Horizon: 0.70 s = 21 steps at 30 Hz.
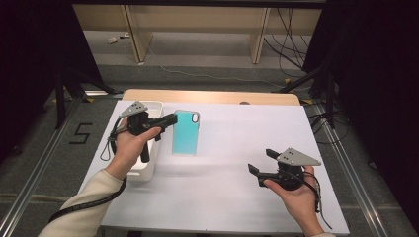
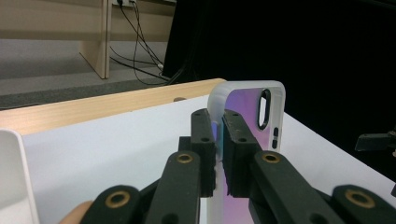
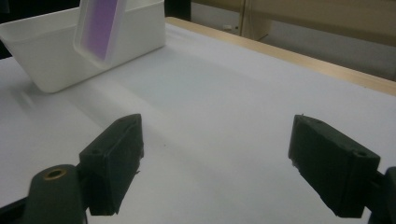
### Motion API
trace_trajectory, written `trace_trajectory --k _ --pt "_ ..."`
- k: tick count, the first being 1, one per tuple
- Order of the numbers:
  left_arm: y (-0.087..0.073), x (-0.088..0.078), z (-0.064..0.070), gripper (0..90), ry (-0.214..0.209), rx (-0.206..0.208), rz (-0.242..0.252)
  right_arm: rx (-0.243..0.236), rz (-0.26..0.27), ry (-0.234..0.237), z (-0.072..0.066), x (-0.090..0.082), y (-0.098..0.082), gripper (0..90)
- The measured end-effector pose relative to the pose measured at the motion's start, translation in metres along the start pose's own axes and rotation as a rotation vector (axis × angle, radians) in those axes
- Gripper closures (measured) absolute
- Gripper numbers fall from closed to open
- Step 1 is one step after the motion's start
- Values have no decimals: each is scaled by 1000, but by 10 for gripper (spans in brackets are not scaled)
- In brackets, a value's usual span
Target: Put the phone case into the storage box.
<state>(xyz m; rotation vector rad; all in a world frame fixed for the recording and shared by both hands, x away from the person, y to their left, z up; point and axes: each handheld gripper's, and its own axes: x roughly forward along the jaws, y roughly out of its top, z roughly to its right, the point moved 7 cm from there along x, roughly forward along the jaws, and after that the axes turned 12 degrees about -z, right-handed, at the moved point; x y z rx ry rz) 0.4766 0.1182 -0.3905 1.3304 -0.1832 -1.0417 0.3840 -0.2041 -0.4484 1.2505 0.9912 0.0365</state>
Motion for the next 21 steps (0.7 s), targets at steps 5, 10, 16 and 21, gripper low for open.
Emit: trace_trajectory --k 5,10,16,21 --pt "3 -4 -1 839 1 7 11 -9 -1 -7 2 -2 -3 191" --pt "5 -7 -3 839 8 8 16 -2 3 -15 2 -5 -5 191" --pt "7 -9 -4 839 15 14 20 6 -19 -12 3 -8 -8 189" --pt "8 -11 -7 839 20 11 25 2 18 -24 4 -7 -7 189"
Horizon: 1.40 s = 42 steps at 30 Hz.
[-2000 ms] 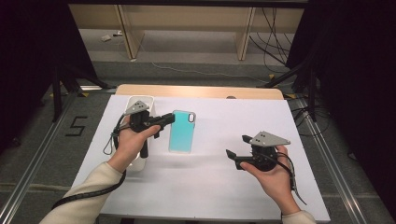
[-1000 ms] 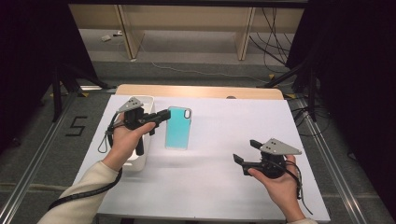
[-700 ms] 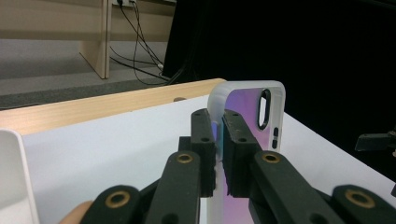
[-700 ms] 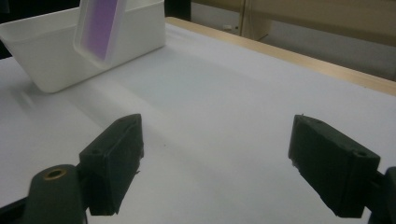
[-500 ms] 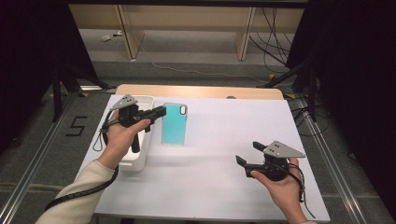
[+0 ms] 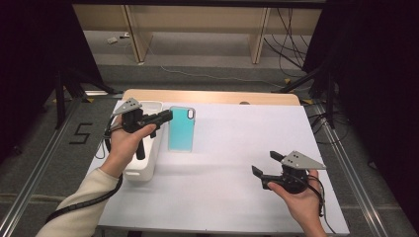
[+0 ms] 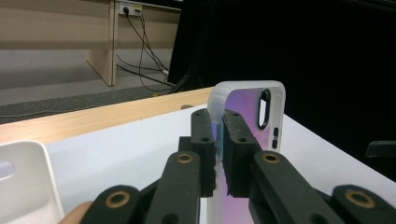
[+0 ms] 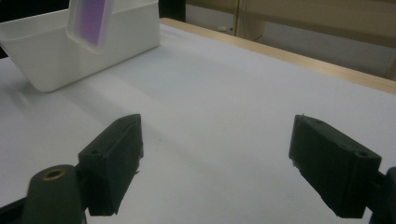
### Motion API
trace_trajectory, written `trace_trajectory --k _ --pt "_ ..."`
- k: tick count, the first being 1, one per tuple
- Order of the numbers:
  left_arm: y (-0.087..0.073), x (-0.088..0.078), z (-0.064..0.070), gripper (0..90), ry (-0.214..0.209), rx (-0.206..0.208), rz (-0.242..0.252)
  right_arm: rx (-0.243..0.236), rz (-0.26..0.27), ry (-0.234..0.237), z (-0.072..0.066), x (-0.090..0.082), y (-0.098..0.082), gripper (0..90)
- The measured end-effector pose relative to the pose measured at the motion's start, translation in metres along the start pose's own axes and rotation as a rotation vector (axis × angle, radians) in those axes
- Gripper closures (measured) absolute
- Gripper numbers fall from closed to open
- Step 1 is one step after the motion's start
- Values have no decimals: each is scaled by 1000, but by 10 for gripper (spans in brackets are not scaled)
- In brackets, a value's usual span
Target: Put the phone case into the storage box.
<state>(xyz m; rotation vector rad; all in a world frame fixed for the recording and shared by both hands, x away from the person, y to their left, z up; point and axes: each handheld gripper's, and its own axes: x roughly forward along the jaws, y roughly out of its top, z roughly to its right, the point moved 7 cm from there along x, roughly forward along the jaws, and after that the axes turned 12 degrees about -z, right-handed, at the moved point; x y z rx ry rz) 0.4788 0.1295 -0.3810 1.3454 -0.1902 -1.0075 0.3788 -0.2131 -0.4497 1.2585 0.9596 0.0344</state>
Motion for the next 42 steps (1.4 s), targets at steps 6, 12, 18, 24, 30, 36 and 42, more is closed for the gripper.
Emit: trace_trajectory --k 6,12,18,24,30,36,42 --pt "3 -4 -3 839 7 4 6 0 -1 3 0 -2 -1 187" --pt "4 -6 -5 839 10 -1 15 1 1 3 0 -4 -2 187" --pt "6 -8 -6 839 13 0 19 3 8 3 2 -3 -2 187" --pt "9 -12 -8 839 17 0 30 14 10 -1 2 -2 -2 185" --pt "12 -16 -11 839 22 -4 40 6 -2 -1 2 -2 -3 178" --pt "15 -20 -14 839 29 0 44 7 4 -4 3 -2 -3 175" --pt "17 -23 -16 839 34 1 46 9 13 -6 3 -2 -2 172"
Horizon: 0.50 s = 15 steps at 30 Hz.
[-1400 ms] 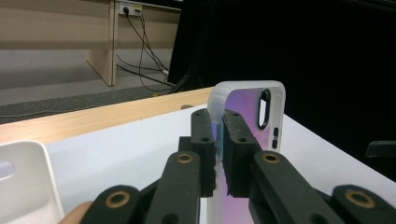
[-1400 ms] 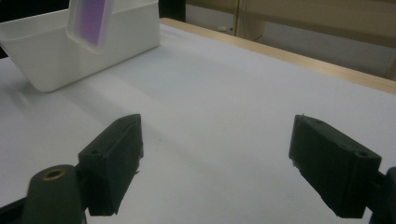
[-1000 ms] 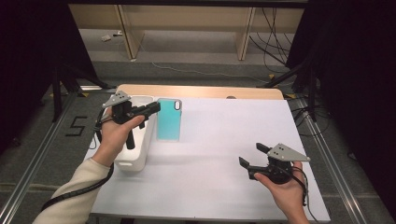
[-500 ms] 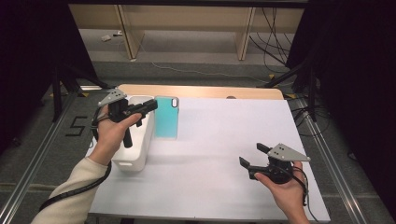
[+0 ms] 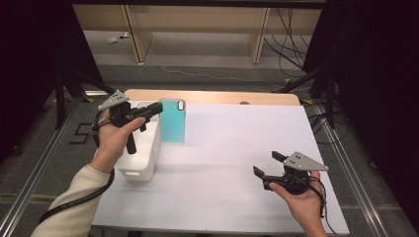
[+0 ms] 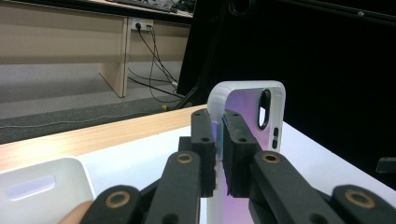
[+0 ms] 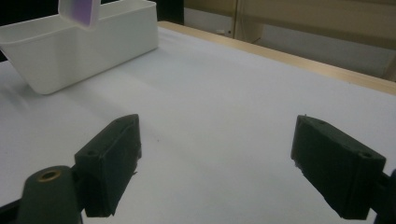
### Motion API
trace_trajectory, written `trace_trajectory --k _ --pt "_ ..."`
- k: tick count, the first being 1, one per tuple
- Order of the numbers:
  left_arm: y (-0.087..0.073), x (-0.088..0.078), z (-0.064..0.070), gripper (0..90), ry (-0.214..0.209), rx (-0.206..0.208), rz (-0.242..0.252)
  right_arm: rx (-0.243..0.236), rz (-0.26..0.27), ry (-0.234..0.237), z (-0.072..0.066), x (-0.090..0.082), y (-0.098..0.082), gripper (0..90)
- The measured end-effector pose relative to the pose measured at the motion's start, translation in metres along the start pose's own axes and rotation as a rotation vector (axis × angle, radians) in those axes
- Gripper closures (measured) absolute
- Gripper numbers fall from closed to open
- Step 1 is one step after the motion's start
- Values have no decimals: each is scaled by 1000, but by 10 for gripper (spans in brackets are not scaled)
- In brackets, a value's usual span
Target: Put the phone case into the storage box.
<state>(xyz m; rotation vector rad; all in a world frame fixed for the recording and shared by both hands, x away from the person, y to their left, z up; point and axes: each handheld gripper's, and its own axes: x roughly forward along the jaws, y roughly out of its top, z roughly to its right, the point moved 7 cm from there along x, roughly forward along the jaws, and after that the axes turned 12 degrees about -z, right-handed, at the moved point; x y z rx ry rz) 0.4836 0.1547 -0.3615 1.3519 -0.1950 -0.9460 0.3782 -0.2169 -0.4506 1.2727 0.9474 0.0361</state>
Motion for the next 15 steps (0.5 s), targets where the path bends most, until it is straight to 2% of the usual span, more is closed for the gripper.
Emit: trace_trajectory --k 5,7,10,11,15 --pt "1 -1 -2 839 6 -2 2 2 -2 0 0 0 0 167" --pt "1 -2 -3 839 7 -1 4 1 -30 0 0 -2 -2 166" --pt "1 -2 -3 839 9 -2 4 0 -10 0 1 -1 -1 165" --pt "2 -3 -4 839 11 -1 5 -2 -30 -1 1 -2 -2 165" --pt "2 -3 -5 839 10 1 6 -5 -29 2 0 -1 -2 164"
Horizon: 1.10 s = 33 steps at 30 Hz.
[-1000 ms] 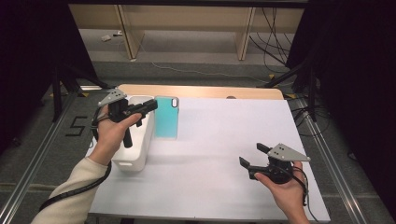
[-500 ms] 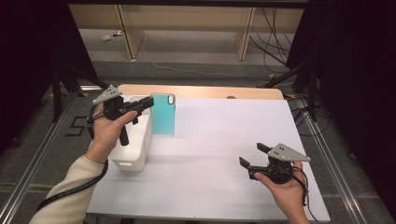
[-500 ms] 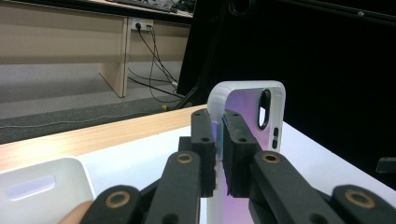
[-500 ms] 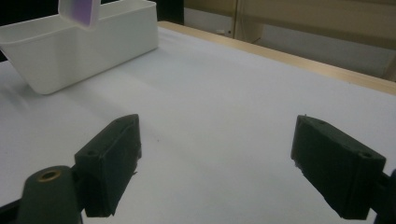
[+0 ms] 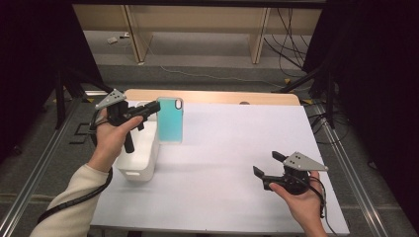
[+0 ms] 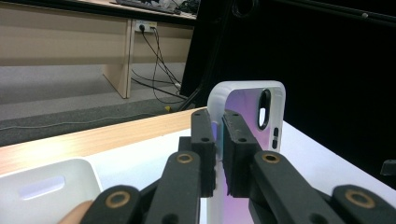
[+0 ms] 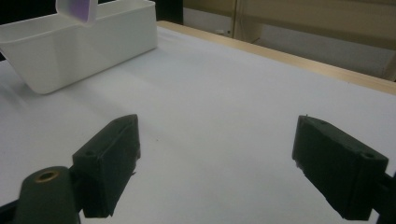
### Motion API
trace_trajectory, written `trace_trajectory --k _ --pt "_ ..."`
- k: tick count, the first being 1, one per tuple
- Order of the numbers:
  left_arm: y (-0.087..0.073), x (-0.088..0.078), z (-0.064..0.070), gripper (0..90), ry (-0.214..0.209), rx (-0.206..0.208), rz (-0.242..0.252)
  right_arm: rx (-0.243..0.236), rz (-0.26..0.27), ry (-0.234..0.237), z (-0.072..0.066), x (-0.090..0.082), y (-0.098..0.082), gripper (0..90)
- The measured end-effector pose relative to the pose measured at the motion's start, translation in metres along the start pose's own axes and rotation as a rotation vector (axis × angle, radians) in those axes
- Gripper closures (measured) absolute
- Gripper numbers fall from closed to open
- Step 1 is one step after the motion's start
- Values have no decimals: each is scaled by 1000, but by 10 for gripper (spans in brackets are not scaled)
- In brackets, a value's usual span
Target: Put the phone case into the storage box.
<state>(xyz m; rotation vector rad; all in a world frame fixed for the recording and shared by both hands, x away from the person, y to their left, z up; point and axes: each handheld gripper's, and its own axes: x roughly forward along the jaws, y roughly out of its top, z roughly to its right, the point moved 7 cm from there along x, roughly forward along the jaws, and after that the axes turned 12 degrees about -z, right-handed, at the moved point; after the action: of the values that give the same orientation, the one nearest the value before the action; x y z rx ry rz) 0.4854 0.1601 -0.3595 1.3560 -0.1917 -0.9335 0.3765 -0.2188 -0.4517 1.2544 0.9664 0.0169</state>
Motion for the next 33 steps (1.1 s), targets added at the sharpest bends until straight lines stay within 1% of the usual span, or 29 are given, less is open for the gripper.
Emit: trace_trajectory --k 2,3,5,6,7,8,9,12,13,16,18,20,21,23,25,26,27,28,29,32,33 --pt "1 0 -1 839 2 0 1 3 1 -2 0 0 0 163" --pt "1 -1 -1 839 2 0 3 2 14 -4 0 1 1 164" --pt "1 -1 -2 839 4 -2 3 2 18 -3 0 1 1 163" --pt "2 -2 -2 839 5 -1 3 1 1 -2 0 0 0 163" --pt "2 -2 -3 839 5 -1 5 11 30 14 -2 3 2 163" --pt "2 -2 -3 839 5 0 5 8 9 0 -1 1 1 163" --pt "2 -2 -4 839 6 1 3 6 -3 4 -1 0 0 163" --pt "3 -2 -5 839 5 -4 6 6 -2 2 -1 0 0 163" --pt "3 -2 -6 839 6 -2 6 8 38 8 -1 3 2 163" --pt "4 -3 -7 839 7 0 6 17 30 12 -1 2 2 162" --pt "4 -3 -8 839 10 -3 5 11 18 -3 0 1 1 162" --pt "4 -3 -9 839 12 -2 7 10 6 -4 0 0 0 162" --pt "4 -3 -10 839 12 -1 8 17 30 10 -1 2 1 162" --pt "4 -3 -12 839 14 -1 7 2 39 1 -1 3 2 162" --pt "5 -4 -13 839 14 -1 10 4 38 2 -1 3 2 162" --pt "5 -4 -14 839 13 -2 12 5 34 6 -1 3 2 162" --pt "5 -5 -15 839 19 -6 11 1 1 -5 0 1 0 162" --pt "6 -6 -16 839 16 -1 12 4 32 -10 0 3 2 162" --pt "6 -7 -17 839 21 -4 12 11 41 1 0 4 2 162" --pt "6 -9 -20 839 26 -2 16 18 39 8 -1 3 2 162" --pt "6 -9 -21 839 27 -1 16 11 28 -6 0 2 1 162"
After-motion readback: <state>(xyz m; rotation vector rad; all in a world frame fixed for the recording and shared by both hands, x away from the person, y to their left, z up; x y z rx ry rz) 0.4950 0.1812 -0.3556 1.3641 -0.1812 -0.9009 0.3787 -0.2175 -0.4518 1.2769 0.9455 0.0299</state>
